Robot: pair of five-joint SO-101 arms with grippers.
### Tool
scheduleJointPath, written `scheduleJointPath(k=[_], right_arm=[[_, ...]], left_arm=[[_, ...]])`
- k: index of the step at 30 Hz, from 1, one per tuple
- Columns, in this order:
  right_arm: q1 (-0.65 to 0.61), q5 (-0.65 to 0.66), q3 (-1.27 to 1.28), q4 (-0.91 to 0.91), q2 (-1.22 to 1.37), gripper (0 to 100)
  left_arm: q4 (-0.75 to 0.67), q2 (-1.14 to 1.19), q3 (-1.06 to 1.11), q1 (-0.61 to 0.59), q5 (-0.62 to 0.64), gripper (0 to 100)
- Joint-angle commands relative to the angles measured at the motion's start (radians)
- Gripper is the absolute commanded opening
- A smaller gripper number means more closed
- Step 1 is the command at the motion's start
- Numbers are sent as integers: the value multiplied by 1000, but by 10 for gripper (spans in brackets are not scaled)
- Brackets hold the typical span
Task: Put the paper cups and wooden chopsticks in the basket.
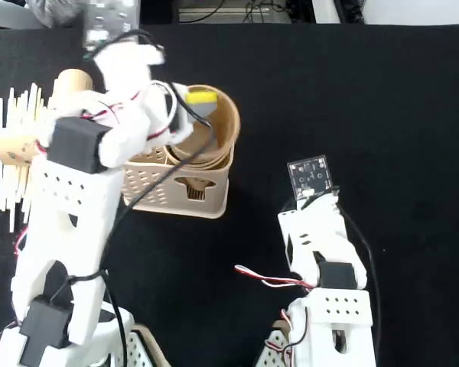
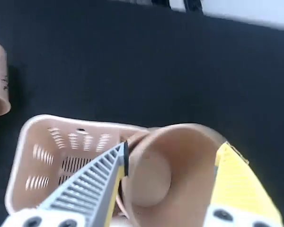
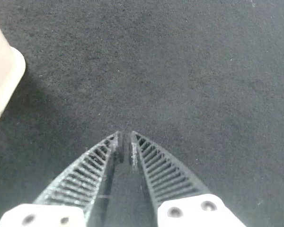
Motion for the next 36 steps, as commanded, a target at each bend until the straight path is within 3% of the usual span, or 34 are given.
scheduleJointPath(k=[1,8,15,19,22,25,29,33,36], right_arm=[[2,9,-4,-20,-2,43],[2,9,-2,-20,-2,43],[2,41,-1,-21,-2,43],[2,41,-1,-21,-4,43],[2,41,-1,-21,-4,43],[2,41,-1,-21,-4,43],[2,41,-1,-21,-4,43],[2,41,-1,-21,-4,43],[2,41,-1,-21,-4,43]], left_arm=[[-17,-9,-48,-27,37,300],[-12,-25,-70,-179,38,298],[123,-167,-150,-556,34,296],[149,-193,-39,-754,-6,299],[141,-190,110,-789,-84,300],[21,-198,325,-788,-133,300],[-250,-192,576,-796,-278,301],[-446,-190,745,-796,-454,301],[-540,-190,816,-791,-506,301]])
